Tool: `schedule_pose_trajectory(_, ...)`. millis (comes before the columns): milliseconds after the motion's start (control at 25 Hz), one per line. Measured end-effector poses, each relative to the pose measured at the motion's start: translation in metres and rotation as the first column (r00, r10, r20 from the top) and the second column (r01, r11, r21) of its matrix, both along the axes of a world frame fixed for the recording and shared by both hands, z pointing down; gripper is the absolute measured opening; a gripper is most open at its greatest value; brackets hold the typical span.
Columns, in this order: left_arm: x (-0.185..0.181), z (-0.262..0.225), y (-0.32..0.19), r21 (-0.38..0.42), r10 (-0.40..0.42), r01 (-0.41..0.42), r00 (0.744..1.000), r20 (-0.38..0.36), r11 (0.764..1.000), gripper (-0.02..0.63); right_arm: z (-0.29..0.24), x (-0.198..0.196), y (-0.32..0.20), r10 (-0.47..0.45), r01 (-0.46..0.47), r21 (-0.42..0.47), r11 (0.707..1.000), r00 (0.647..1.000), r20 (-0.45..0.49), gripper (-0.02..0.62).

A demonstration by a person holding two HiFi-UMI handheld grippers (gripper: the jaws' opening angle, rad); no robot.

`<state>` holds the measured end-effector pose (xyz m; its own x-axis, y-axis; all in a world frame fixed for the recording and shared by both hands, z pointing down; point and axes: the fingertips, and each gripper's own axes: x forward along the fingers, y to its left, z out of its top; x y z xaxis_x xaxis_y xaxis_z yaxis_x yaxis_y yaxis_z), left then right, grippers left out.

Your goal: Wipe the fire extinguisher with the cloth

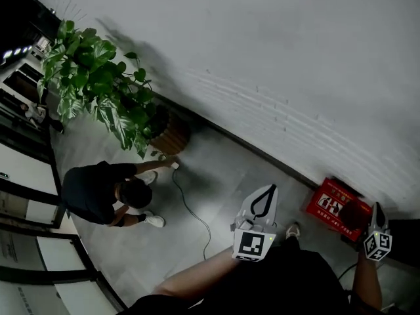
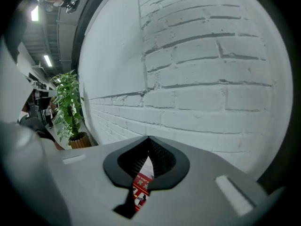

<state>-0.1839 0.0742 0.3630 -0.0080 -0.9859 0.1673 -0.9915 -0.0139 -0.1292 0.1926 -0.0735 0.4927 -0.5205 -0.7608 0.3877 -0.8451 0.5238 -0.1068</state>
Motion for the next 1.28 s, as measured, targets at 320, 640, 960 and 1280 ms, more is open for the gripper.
schedule_pose_trajectory(320, 0.006, -0.027, 0.015, 0.118, -0.009, 0.004, 0.999, 0.041, 0.993, 0.0, 0.002, 0.005, 0.005, -0.018, 0.018, -0.011, 1.0, 0.999, -0.03, 0.003)
schedule_pose_trajectory(640, 0.001, -0.009, 0.022, 0.021, -0.052, 0.053, 0.997, -0.052, 0.998, 0.0, -0.002, -0.016, 0.009, -0.065, 0.065, -0.001, 0.998, 0.996, -0.062, 0.003)
schedule_pose_trajectory(960, -0.006, -0.016, 0.016, -0.007, -0.059, 0.059, 0.998, -0.005, 0.998, 0.0, 0.093, 0.004, 0.022, -0.092, 0.052, -0.252, 0.966, 0.984, -0.15, 0.003)
schedule_pose_trajectory(1280, 0.009, -0.018, -0.013, -0.063, -0.035, 0.04, 0.997, 0.067, 0.997, 0.0, 0.2, 0.029, 0.031, -0.178, 0.014, -0.471, 0.882, 0.936, -0.304, 0.156)
